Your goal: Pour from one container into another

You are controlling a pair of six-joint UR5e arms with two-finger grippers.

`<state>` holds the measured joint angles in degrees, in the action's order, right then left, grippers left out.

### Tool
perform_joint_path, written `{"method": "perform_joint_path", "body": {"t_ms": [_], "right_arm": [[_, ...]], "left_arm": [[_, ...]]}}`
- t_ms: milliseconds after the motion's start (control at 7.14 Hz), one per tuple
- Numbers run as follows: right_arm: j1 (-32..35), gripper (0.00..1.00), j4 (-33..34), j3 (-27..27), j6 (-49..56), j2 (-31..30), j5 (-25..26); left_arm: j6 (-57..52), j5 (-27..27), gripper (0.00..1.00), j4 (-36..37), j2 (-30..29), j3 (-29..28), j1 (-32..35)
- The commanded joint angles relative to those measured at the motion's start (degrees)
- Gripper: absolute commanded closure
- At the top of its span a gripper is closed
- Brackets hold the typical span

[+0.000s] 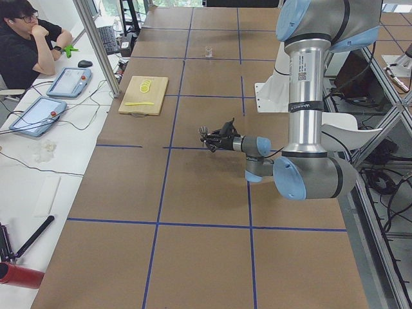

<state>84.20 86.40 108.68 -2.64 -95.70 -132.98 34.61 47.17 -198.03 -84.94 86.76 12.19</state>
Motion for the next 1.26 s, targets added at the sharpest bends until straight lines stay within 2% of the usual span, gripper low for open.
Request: {"method": "perform_joint_path", "body": {"t_ms": [0, 280, 420, 560, 700, 1121], "right_arm": [[0.0, 0.0, 0.0, 0.1, 0.0, 0.1, 0.0], [0.0, 0.0, -0.5, 0.1, -0.1, 0.2, 0.1], [0.0, 0.0, -1.1, 0.1, -0.3, 0.5, 0.1], [0.0, 0.0, -1.2, 0.0, -0.4, 0.7, 0.1], [0.0, 0.0, -1.2, 0.1, -0.4, 0.7, 0.1], [0.0, 0.0, -1.2, 0.2, -2.4, 0.7, 0.0]], "left_arm": [[-3.3, 11.1, 1.0, -4.6, -0.4, 0.5, 2.3], [-5.1, 32.1, 1.0, -4.2, -0.7, 0.9, 11.8], [-16.0, 44.4, 1.0, -3.5, -2.4, 0.7, 19.7], [-23.5, 52.5, 1.0, -0.1, -7.2, 0.6, 24.3], [-23.5, 56.2, 1.0, 5.1, -11.1, 0.6, 25.9], [-23.6, 56.8, 1.0, 17.2, -23.9, 0.1, 25.8]]}}
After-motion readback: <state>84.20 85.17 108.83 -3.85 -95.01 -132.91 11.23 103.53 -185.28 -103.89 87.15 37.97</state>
